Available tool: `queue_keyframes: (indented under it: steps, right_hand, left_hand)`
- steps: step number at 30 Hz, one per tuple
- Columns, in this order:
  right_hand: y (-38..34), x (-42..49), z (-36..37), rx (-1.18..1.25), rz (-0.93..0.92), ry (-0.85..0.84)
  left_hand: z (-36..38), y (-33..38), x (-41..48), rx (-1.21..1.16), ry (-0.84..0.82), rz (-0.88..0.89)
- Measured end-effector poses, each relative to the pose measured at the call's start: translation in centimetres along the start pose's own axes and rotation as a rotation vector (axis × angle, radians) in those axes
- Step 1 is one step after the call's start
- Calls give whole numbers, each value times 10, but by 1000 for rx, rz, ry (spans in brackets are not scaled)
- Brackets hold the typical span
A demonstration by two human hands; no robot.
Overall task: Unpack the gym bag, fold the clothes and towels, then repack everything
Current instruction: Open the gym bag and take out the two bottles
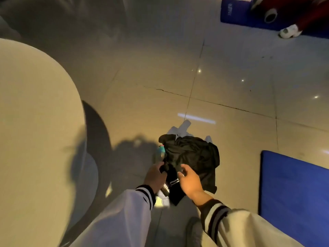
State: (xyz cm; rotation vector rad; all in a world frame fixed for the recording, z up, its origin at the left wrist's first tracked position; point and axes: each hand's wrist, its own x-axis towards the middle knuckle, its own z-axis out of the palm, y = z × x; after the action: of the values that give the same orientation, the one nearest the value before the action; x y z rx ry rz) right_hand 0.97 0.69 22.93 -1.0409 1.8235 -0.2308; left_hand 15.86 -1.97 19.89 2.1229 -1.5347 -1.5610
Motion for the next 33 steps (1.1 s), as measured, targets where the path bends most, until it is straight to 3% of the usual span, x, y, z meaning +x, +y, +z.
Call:
queue_keyframes:
  steps: [2,5,11,17,23,29,33]
  right_hand:
    - [27,39,29,-97,-1,7]
    - [65,93,75,40,33,-18]
    - [151,189,175,33,135,-101]
    - [196,253,238,-146,104,-145]
    - [209,290,240,-319,40,-225]
    - [204,300,217,-348,88,-207]
    - [196,276,194,-439,132,-256]
  left_hand:
    - [24,-30,45,18,8,-1]
    - [53,-68,106,47,8,-4]
    - [119,-162,223,7,-32,-11]
    - [161,-226,305,-114,22,-97]
    - [174,-218,335,-365,77,-220]
    - [182,-202,350,-371,93,-304]
    - [174,-191,334,-392,0,-403]
